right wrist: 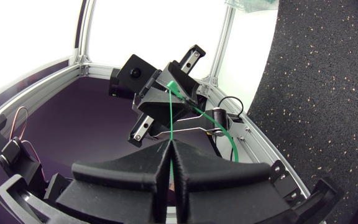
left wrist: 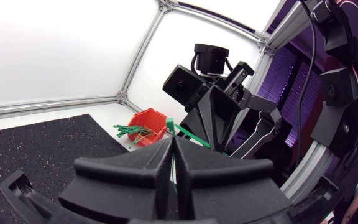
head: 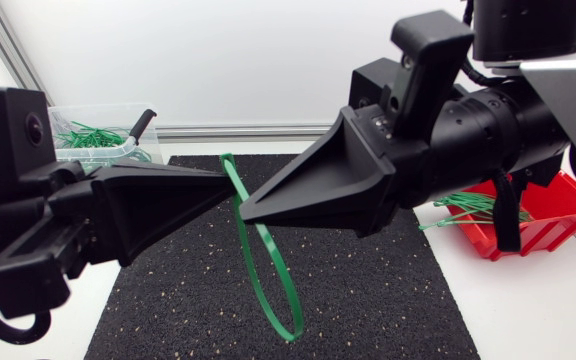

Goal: Take a green cable tie from the red box, thread the tail through the head to close it, then place it in the transparent bin on the left.

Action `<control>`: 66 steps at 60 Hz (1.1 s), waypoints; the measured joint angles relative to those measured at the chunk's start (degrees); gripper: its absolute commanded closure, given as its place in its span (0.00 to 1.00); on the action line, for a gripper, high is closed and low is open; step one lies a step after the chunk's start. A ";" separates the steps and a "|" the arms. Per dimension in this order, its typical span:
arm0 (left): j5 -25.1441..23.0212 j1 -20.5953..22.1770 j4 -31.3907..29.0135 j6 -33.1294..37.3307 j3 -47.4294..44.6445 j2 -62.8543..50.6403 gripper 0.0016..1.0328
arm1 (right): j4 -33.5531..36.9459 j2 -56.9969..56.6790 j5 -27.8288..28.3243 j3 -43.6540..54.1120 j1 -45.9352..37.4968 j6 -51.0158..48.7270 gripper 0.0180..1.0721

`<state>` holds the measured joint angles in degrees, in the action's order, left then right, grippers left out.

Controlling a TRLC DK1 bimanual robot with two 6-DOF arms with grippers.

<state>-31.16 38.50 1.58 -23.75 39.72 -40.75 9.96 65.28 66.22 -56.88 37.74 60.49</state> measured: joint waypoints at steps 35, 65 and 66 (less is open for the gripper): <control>10.75 6.67 -0.02 7.10 -1.20 0.98 0.97 | -1.01 0.76 0.17 0.37 -0.31 0.00 0.95; 22.69 14.95 -0.07 14.93 -3.06 4.02 0.97 | -0.79 1.70 0.24 0.37 -0.02 0.02 0.95; 23.37 15.41 -0.07 15.10 -3.06 4.02 0.97 | -0.79 1.73 0.26 0.37 -0.02 0.02 0.95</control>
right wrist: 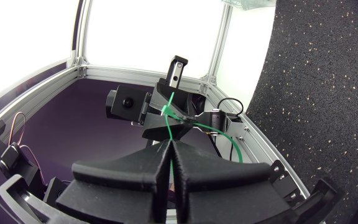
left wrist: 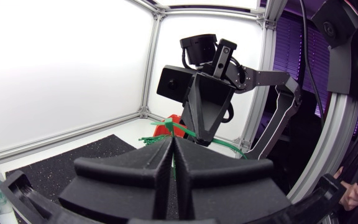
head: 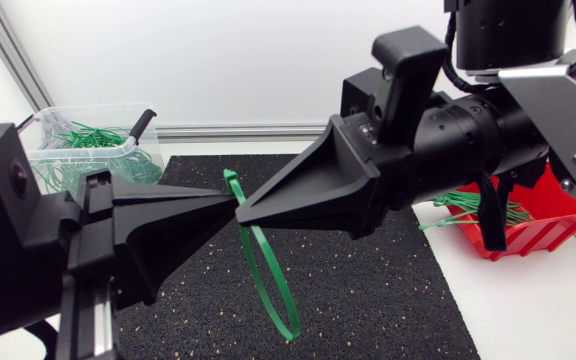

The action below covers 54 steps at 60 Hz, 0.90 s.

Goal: Take a green cable tie from the red box, thread the tail through the head to close it, then place it in the transparent bin on the left.

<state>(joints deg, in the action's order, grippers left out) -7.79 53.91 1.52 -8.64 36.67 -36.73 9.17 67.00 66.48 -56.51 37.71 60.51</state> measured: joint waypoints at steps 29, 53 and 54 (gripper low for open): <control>7.76 6.01 -0.48 4.04 -0.63 -0.35 0.97 | 2.40 1.64 1.46 -0.09 -0.35 -0.02 0.94; 6.80 5.95 -0.42 5.73 -0.74 -0.22 0.97 | 2.62 1.25 2.75 -0.09 -1.84 -0.04 0.51; 6.75 5.88 -0.42 5.75 -0.74 -0.11 0.97 | 2.62 1.16 2.75 -0.09 -1.88 -0.04 0.51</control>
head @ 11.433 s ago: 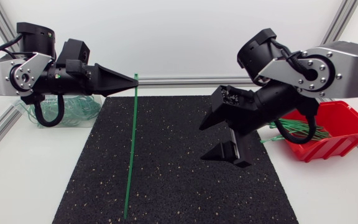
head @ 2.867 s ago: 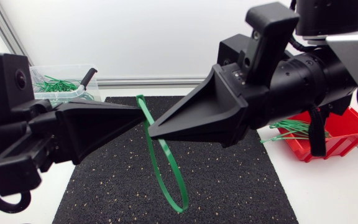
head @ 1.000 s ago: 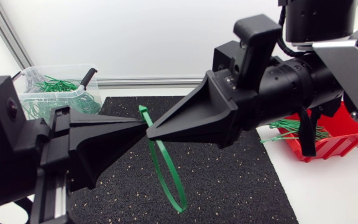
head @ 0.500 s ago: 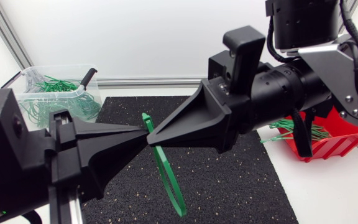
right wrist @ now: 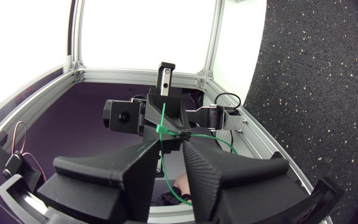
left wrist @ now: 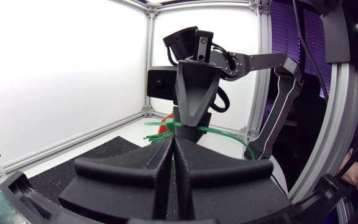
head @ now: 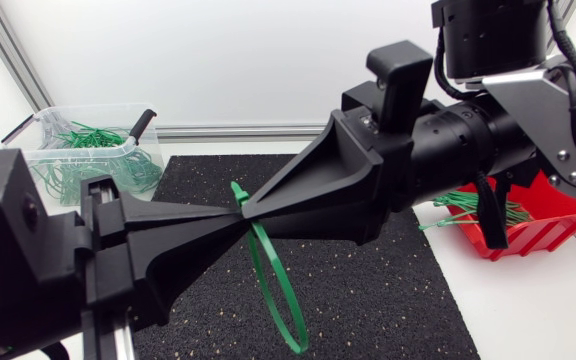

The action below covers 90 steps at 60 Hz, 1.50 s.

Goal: Take a green cable tie from the red box, thread the tail through the head to close it, then place it in the transparent bin on the left.

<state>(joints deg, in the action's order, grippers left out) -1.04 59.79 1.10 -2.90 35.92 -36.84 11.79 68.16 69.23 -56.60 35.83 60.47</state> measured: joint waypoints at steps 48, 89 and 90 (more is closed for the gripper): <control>-0.15 -4.87 -0.13 12.11 -2.45 0.59 0.97 | -0.44 7.80 3.19 -7.19 -5.31 -6.78 0.52; -0.20 -5.73 -1.20 16.92 -2.56 0.52 0.97 | 14.91 17.14 5.51 -13.92 -0.72 -29.68 0.61; -0.20 -5.73 -1.22 16.94 -2.56 0.52 0.97 | 15.02 17.14 5.51 -13.92 -0.72 -29.83 0.61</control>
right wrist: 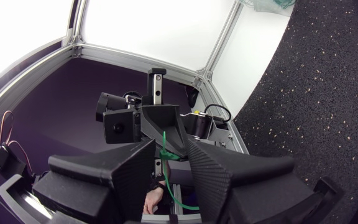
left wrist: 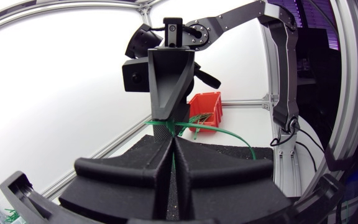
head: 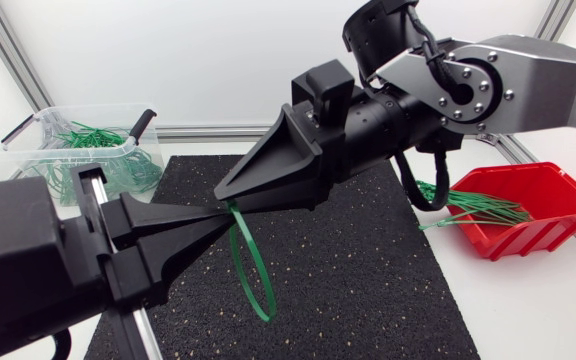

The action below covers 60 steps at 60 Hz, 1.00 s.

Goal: Take a green cable tie from the red box, thread the tail through the head to close it, then place it in the transparent bin on the left.

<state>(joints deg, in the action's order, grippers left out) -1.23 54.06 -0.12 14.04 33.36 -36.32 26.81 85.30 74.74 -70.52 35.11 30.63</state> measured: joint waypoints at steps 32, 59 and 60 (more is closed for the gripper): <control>0.04 0.00 -0.02 0.15 0.00 0.02 0.97 | 1.20 0.02 0.04 -0.31 -0.44 -2.67 0.74; 0.26 0.39 -0.07 0.15 -0.07 0.81 0.97 | 1.55 0.02 0.04 -1.33 -0.44 -2.84 0.77; 0.26 0.42 -0.07 0.15 -0.07 0.81 0.97 | 1.55 0.02 0.04 -1.38 -0.44 -2.82 0.77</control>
<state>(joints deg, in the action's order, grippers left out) -0.97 54.48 -0.19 14.20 33.30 -35.51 28.36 85.32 74.78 -71.90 34.68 27.81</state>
